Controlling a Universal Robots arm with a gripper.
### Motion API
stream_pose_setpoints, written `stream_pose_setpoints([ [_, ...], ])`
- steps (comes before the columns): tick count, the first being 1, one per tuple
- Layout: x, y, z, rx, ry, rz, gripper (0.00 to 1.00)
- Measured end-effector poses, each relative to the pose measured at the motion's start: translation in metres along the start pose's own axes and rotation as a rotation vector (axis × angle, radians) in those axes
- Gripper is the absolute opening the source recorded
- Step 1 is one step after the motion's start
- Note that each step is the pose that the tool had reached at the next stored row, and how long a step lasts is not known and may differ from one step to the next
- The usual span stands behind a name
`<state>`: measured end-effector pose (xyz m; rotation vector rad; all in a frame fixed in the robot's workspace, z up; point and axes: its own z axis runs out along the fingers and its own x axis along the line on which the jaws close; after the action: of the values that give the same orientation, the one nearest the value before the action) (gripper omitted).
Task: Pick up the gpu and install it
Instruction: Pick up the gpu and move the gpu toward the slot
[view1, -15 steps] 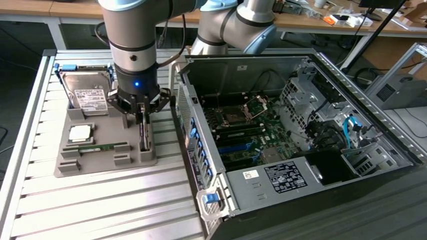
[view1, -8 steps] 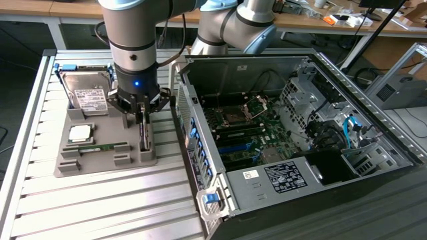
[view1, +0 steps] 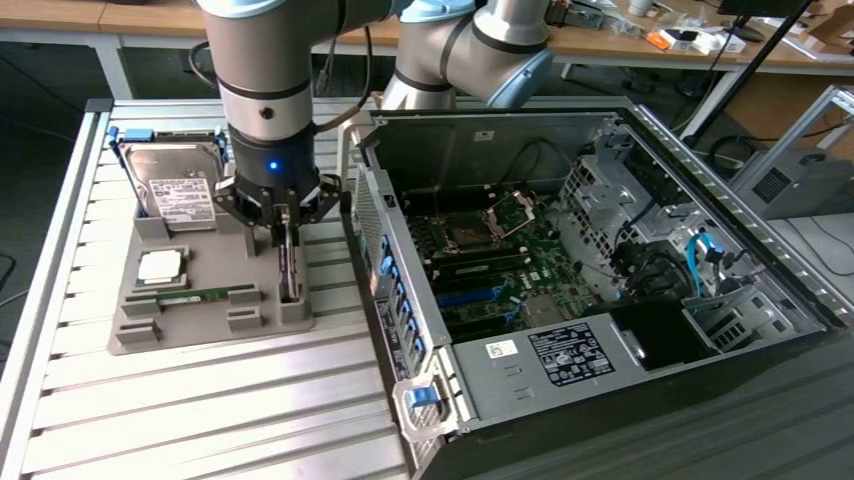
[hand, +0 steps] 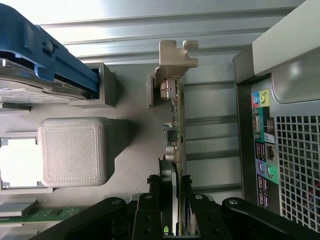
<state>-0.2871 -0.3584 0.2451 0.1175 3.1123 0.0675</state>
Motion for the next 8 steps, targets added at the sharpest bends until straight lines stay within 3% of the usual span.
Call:
stream_pose_setpoints([
  [8,0.0,0.0001,-0.0019,0.0,0.0,0.0,0.27],
])
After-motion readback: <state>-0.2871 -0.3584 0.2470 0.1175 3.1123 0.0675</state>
